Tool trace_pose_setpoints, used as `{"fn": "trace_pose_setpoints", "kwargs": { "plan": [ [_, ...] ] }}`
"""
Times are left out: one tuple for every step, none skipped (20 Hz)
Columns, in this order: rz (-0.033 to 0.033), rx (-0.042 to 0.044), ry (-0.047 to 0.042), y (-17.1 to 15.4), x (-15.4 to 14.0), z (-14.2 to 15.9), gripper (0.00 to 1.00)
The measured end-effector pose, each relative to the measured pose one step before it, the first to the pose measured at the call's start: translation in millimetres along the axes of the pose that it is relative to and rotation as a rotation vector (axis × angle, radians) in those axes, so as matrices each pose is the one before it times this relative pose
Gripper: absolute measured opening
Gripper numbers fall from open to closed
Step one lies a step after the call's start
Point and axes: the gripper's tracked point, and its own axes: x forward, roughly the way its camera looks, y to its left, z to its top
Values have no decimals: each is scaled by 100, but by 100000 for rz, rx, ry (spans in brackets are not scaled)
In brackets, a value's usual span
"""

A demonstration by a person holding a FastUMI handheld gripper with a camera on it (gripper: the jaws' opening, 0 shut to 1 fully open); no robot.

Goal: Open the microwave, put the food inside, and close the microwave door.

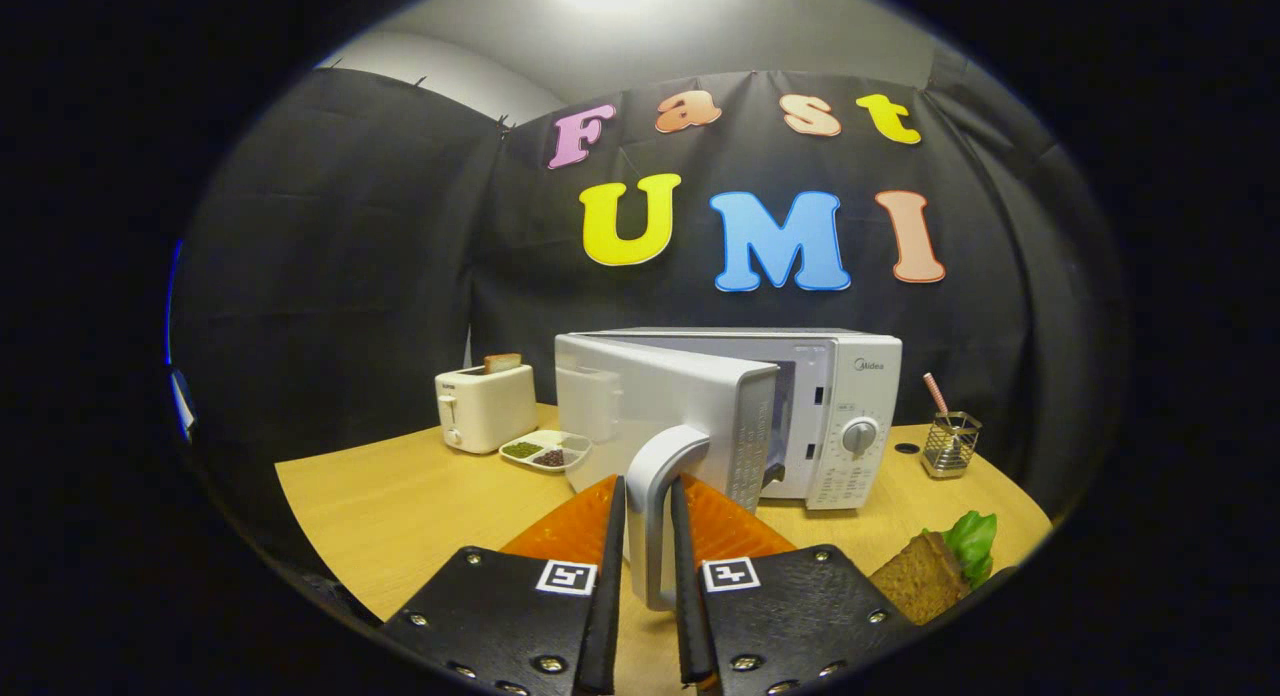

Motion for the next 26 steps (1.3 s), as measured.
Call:
{"fn": "trace_pose_setpoints", "kwargs": {
  "plan": [
    [2062, 492, 134, 1015, -391, -55, 24],
    [1769, 335, 276, 945, -440, 4, 24],
    [1768, 94, 23, 1035, -427, -29, 24],
    [1869, 74, -28, 971, -308, 58, 24],
    [1911, -270, 150, 1026, -130, -103, 24],
    [2089, -498, 486, 1002, -79, -100, 24],
    [1952, 310, 789, 892, -89, -75, 24],
    [1707, 209, 377, 926, -72, -186, 24],
    [1377, -94, 105, 728, -8, 45, 24],
    [1236, 173, 223, 675, 186, 12, 24],
    [1329, 757, 362, 686, 122, -108, 24],
    [1587, 991, 153, 982, 147, -83, 25],
    [1887, 964, 143, 972, 178, 51, 25],
    [2034, -107, 446, 1001, 341, -223, 24],
    [2041, 368, 1016, 940, 347, -257, 24],
    [1518, 229, 881, 844, 335, -378, 24],
    [387, -452, -341, 640, 186, 124, 24],
    [437, -528, -365, 646, 501, -2, 22],
    [1369, 111, -241, 813, 298, 19, 19],
    [755, -88, -239, 832, 492, -14, 17],
    [317, -369, -170, 585, 428, -80, 17],
    [681, -433, -351, 773, 532, 27, 17],
    [850, 20, -373, 779, 618, 73, 17],
    [1075, 565, -347, 767, 623, 59, 17],
    [1308, 387, -276, 768, 569, -40, 18],
    [1400, 366, -279, 779, 688, 53, 17]
  ]
}}
